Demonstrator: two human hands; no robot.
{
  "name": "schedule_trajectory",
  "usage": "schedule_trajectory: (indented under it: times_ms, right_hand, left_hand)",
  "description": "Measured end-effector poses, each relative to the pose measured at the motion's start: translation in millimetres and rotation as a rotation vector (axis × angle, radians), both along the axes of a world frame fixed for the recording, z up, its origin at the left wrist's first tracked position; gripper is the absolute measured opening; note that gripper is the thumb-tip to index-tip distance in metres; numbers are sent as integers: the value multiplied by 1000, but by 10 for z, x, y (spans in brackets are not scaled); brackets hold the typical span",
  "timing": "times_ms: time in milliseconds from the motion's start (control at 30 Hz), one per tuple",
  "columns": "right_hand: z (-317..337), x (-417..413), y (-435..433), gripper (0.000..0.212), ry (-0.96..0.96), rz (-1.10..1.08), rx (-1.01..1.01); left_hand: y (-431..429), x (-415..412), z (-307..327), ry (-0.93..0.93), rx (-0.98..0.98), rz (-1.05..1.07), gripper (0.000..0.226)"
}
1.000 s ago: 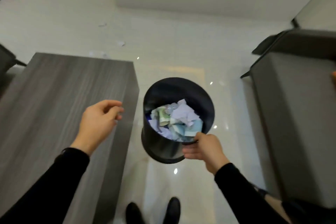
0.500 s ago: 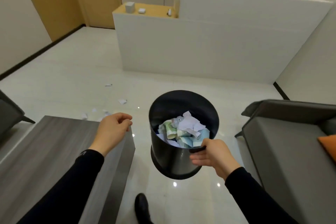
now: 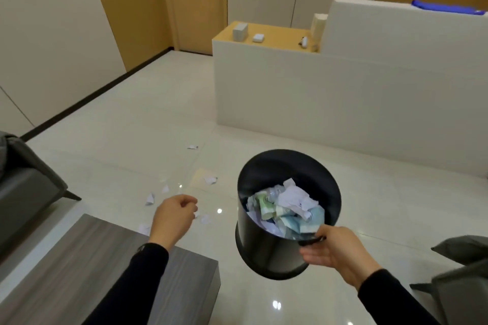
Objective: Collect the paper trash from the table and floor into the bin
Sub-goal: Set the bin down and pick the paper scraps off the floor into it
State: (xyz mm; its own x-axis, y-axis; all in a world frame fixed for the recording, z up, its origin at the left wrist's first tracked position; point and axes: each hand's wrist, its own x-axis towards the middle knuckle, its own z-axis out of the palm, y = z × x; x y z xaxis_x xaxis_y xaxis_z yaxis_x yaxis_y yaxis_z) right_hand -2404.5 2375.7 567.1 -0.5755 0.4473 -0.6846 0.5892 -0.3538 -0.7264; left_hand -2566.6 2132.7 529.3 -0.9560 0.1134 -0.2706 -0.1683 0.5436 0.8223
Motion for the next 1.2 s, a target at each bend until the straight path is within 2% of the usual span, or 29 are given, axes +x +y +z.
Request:
schedule_trajectory:
  times_ms: [433,633,800,1033,1200]
  right_hand:
    - [-538,-3037,965,35,-65,372,-70]
    - [-721,-4394,1059,25,-137,561,-105]
    - [-978,-5521,830,16,-190,618,-128]
    - [-1945,-7140,300,11,-270,664,-106]
    - [-2793,-8143,52,18,-296,677,-101]
  left_hand:
    - [317,-1772,-306,-50,-39,436,23]
    - [401,-2321,-500,-139,-64,657,18]
    - [312,-2941,-783,-202,-38,786,19]
    - [342,-4479,-1667,-321,76,794,18]
    - [439,-5367,-2323,-404,24,718,20]
